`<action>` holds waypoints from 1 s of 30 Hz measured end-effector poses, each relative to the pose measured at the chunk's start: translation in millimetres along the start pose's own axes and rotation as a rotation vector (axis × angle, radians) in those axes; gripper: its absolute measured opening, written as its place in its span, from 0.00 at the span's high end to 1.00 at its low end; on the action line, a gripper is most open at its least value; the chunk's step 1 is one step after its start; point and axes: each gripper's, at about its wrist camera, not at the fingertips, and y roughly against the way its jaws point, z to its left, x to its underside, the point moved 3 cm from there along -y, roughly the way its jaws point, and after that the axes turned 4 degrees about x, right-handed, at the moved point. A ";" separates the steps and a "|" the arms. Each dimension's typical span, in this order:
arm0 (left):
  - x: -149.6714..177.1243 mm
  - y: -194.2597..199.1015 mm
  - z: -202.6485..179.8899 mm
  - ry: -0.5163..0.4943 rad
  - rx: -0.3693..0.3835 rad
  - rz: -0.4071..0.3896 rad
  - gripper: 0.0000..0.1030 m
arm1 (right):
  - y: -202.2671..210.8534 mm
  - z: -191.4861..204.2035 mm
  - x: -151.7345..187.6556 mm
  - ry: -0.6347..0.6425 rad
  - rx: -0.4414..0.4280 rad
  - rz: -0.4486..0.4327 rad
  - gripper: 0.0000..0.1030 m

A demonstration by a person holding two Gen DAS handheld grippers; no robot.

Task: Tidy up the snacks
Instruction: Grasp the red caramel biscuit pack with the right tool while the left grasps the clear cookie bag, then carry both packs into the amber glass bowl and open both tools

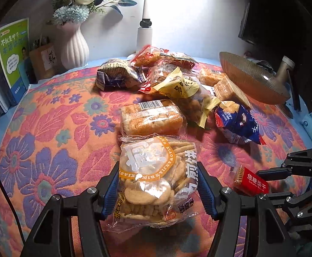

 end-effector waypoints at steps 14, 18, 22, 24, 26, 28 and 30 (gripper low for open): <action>-10.7 20.0 -28.6 0.005 -0.118 -0.025 0.39 | -5.5 18.5 1.3 0.082 0.230 -0.039 0.68; -16.3 19.0 -55.8 0.004 -0.140 -0.028 0.39 | 22.6 -8.7 1.4 -0.020 0.240 -0.087 0.68; -21.3 13.6 -84.4 -0.009 -0.184 -0.035 0.39 | 53.8 -46.6 1.5 -0.124 0.306 -0.130 0.68; -24.1 10.9 -96.4 -0.004 -0.190 -0.035 0.39 | 64.6 -60.1 3.0 -0.155 0.339 -0.141 0.68; -26.7 9.1 -107.4 0.002 -0.190 -0.034 0.39 | 72.0 -71.2 5.1 -0.171 0.366 -0.144 0.68; -27.8 7.8 -116.0 0.004 -0.189 -0.037 0.39 | 75.2 -76.9 6.3 -0.184 0.378 -0.142 0.68; -29.3 6.3 -122.0 0.003 -0.190 -0.041 0.39 | 77.2 -81.5 8.6 -0.190 0.382 -0.140 0.68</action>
